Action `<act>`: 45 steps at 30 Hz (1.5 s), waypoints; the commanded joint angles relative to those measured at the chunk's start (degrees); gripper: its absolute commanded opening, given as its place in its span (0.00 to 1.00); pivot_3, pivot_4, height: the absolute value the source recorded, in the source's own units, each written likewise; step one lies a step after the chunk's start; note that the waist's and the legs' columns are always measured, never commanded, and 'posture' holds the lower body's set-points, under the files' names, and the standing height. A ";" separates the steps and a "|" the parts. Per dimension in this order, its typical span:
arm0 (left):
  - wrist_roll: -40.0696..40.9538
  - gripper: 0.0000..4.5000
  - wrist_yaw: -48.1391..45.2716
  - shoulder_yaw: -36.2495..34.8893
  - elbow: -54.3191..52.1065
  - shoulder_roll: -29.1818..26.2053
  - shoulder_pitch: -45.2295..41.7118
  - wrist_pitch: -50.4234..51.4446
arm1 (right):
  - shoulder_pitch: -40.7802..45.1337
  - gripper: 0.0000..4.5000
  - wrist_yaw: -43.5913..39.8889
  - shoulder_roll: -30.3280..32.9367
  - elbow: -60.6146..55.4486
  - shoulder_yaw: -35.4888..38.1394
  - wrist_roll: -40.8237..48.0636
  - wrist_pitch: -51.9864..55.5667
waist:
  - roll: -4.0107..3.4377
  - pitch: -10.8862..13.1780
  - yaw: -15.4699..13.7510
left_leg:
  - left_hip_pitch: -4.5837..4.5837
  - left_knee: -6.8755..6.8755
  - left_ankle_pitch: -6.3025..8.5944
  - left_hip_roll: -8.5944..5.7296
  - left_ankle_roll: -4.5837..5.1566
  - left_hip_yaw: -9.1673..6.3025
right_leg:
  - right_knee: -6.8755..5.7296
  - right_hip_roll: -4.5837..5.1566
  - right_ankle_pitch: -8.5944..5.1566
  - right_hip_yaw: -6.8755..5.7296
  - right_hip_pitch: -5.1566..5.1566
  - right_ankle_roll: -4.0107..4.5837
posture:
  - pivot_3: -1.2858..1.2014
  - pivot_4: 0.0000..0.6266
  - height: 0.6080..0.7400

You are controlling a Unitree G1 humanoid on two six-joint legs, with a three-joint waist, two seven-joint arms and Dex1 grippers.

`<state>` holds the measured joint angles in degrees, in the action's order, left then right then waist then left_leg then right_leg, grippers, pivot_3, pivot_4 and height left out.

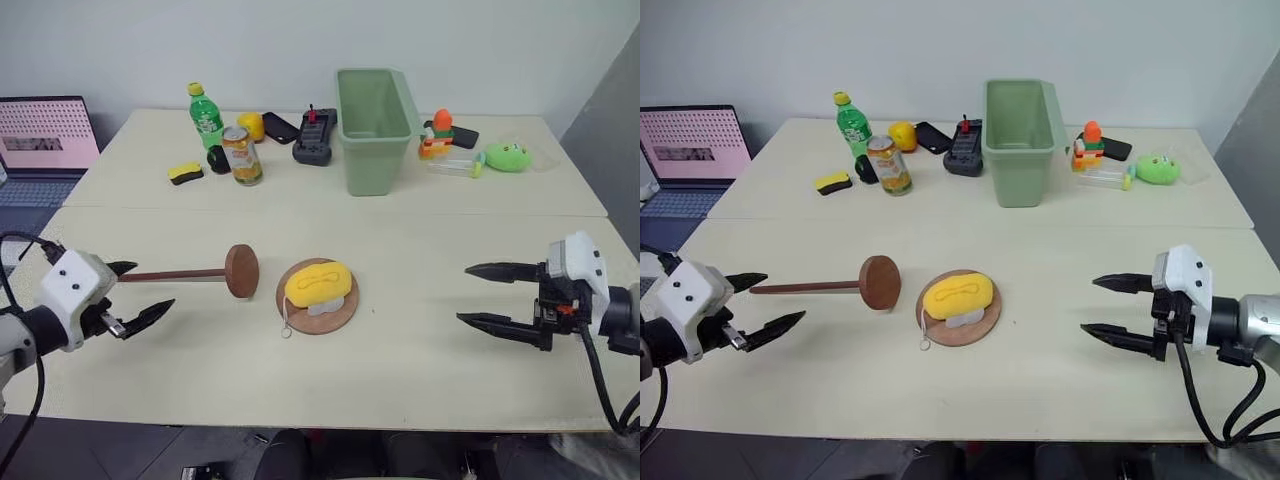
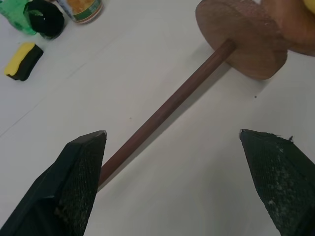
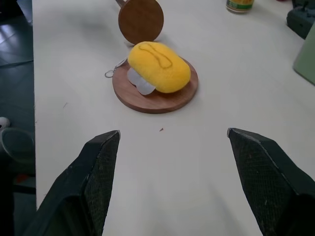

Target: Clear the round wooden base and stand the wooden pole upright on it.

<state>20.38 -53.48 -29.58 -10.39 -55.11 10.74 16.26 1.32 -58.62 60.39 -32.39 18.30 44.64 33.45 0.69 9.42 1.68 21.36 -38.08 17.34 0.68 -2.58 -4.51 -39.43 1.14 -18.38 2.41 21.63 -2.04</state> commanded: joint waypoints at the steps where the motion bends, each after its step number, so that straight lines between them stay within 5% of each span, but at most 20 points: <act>1: 1.15 1.00 -0.77 -1.29 -1.98 -0.99 -1.35 0.50 | 3.14 0.81 -0.89 0.21 -0.40 -1.10 0.77 0.04 | 0.00 0.00 -0.01 | 0.00 0.00 0.00 0.00 0.00 0.00 | 0.00 0.00 0.00 0.00 0.00 0.00 | 0.52 0.24 1.00; 16: 4.93 1.00 -11.74 -1.15 -8.99 -6.51 -1.98 4.84 | 10.60 0.81 -1.88 -3.36 1.51 -8.46 0.31 1.71 | 0.02 0.08 0.00 | 0.02 0.03 0.00 0.02 0.00 0.00 | 0.12 0.01 0.00 -0.03 0.00 0.00 | 0.52 0.24 1.00; 19: 7.02 1.00 -12.87 2.29 -10.28 -7.69 -5.29 7.06 | 15.14 0.81 0.40 -7.81 2.84 -13.55 -1.08 2.12 | 0.01 0.10 0.01 | 0.05 0.02 0.00 0.00 0.00 0.00 | 0.11 0.01 0.00 -0.02 0.02 0.00 | 0.52 0.24 1.00; 23: 8.34 1.00 -13.27 7.17 -11.68 -7.82 -10.04 8.71 | 21.55 0.98 2.40 -14.91 6.52 -22.04 -7.72 -0.41 | 0.01 0.10 0.12 | 0.02 0.01 0.00 -0.02 0.00 0.02 | 0.08 0.00 0.01 -0.04 0.01 0.00 | 0.52 0.24 1.00; 33: 6.60 1.00 -13.81 13.01 -10.90 -7.49 -14.37 7.38 | 35.81 0.98 8.11 -34.53 23.94 -37.40 -23.42 -5.66 | 0.00 0.11 0.70 | 0.45 -0.03 -0.02 0.02 -0.03 0.06 | -0.30 -0.05 -0.01 -0.02 0.69 0.02 | 0.52 0.24 1.00; 45: 6.39 1.00 -12.34 14.51 -13.23 -5.96 -13.63 7.65 | 40.30 0.98 3.75 -40.95 42.46 -45.09 -36.49 -16.54 | 0.00 0.12 0.68 | 0.44 -0.06 -0.02 -0.05 -0.03 0.08 | -0.29 -0.05 -0.01 -0.01 0.68 0.02 | 0.52 0.24 1.00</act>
<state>26.71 -66.58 -15.03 -22.16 -61.31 -2.33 24.53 40.37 -54.17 19.82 10.57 -27.19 8.93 18.81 0.69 9.54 2.36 21.80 -38.14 17.32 0.64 -2.61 -4.43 -39.74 1.09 -18.39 2.41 22.31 -2.02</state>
